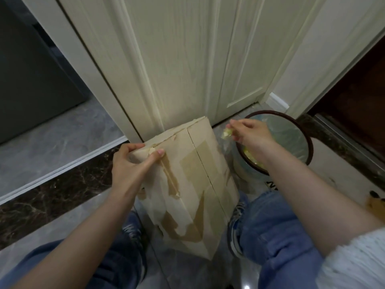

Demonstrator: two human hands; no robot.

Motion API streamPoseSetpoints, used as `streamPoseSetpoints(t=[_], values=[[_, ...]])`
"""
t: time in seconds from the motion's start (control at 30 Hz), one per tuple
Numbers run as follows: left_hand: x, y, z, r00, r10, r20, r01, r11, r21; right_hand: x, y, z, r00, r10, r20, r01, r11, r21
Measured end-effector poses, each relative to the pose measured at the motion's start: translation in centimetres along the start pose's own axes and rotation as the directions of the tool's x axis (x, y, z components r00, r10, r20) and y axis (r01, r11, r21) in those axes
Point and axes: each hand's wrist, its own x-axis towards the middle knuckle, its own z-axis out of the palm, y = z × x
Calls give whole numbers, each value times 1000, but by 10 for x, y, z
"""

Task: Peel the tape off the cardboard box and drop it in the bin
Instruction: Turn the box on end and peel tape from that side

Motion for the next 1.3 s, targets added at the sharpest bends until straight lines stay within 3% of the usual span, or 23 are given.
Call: streamPoseSetpoints(t=[0.33,0.53,0.7,0.93,1.1,1.3], values=[[4,4,24,1000,12,7,-12,1000,-5,47,24,-61,926,258,-275,-151,922,357],[7,1,29,1000,-3,0,3,1000,-3,65,41,-81,846,355,-398,-223,913,341],[7,0,27,1000,8,1,-8,1000,9,71,45,-81,826,410,-387,-233,873,429],[5,5,24,1000,8,-8,-8,1000,9,64,32,-67,858,410,-308,-304,891,338],[5,7,15,1000,3,-12,-3,1000,-2,42,10,-36,953,295,-62,-285,950,129],[4,13,3,1000,4,-22,-5,999,-49,-2,-7,13,974,24,224,38,964,-264]])
